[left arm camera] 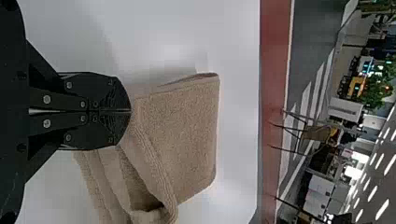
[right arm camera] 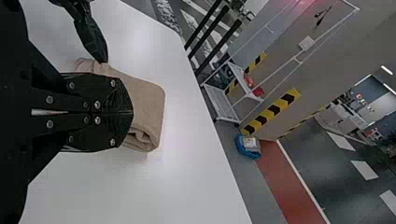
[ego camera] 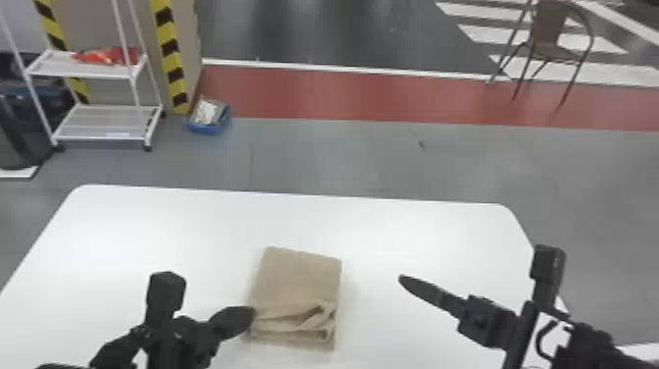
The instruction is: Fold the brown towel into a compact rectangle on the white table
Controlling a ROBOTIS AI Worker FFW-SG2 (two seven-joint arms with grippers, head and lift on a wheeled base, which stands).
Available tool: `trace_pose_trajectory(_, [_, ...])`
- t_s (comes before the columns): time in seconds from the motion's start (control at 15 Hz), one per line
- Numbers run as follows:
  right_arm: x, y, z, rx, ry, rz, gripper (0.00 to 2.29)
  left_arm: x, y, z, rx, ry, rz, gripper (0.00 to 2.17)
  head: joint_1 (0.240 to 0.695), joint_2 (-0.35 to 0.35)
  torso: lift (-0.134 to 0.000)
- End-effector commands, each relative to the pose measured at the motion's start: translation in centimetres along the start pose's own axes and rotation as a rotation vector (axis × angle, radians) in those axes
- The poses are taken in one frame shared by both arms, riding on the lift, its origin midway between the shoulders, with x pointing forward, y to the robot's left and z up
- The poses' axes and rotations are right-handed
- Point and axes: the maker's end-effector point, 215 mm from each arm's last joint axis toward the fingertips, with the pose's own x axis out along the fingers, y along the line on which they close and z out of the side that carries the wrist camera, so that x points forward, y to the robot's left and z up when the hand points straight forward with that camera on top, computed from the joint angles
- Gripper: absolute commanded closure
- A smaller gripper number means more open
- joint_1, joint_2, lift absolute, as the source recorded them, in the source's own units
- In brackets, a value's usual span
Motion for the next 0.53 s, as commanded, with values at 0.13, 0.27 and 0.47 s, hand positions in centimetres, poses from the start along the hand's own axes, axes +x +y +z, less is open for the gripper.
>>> trace_pose_trajectory(0.13, [0.2,0.5,0.0,0.002,-0.003,0.014,1.68,-1.8,-3.6,-1.1,-0.050,-0.011,-0.055,1.83,0.695,-0.177,0.000])
trace_pose_trajectory(0.27, [0.2,0.3,-0.2,0.005,0.000,0.012,1.68,-2.1,-4.3,-1.6,-0.070,0.002,-0.067,1.83,0.695,-0.185,0.000])
trace_pose_trajectory(0.47, [-0.4,-0.2,-0.4,0.015,-0.010,0.006,1.68,-2.5,-4.4,0.0,-0.050,-0.067,-0.055,1.83,0.695,-0.201,0.000])
